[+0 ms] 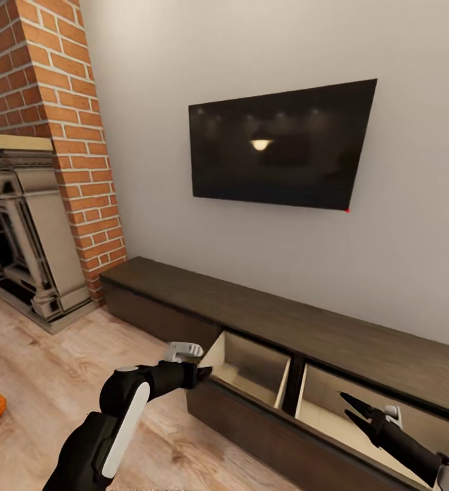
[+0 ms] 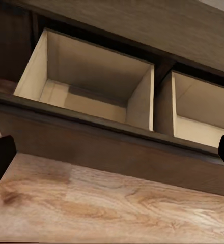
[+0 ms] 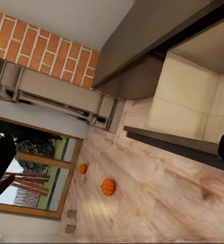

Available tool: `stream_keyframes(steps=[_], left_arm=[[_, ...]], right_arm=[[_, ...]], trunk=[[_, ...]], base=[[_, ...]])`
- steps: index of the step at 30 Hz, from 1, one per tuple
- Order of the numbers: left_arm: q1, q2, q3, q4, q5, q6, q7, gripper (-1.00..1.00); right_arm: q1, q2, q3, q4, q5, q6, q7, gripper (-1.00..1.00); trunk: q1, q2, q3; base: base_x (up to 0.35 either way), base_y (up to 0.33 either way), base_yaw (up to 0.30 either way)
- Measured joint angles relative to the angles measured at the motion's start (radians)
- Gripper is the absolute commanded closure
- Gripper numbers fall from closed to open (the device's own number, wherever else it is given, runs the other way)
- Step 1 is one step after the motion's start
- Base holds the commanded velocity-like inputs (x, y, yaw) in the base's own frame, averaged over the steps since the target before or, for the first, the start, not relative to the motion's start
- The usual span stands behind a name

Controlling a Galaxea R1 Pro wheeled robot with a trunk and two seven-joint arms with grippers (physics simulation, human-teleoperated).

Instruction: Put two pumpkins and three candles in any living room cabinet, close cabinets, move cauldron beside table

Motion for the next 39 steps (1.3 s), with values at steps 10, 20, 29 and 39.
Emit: stream_keyframes(steps=[10, 20, 29, 39], left_arm=[[0.000, -0.001, 0.000, 0.000, 0.000, 0.000, 0.000, -1.00], [0.000, 0.000, 0.001, 0.002, 0.001, 0.000, 0.000, -1.00], [0.000, 0.000, 0.001, 0.002, 0.002, 0.000, 0.000, -1.00], [0.000, 0.000, 0.001, 0.002, 0.002, 0.000, 0.000, -1.00]], right_arm=[[0.000, 0.010, 0.047, -0.001, 0.000, 0.000, -0.006, -1.00], [0.000, 0.012, 0.072, -0.002, 0.000, -0.003, -0.006, -1.00], [0.000, 0.012, 0.074, -0.002, 0.000, -0.003, -0.006, -1.00], [0.000, 0.013, 0.074, -0.003, 0.000, -0.003, -0.007, -1.00]], trunk=[[-0.038, 0.070, 0.030], [-0.077, 0.140, 0.056], [-0.111, 0.203, 0.085], [-0.149, 0.273, 0.126]], base=[[0.000, 0.000, 0.284], [0.000, 0.000, 0.206], [0.000, 0.000, 0.034], [0.000, 0.000, 0.213]])
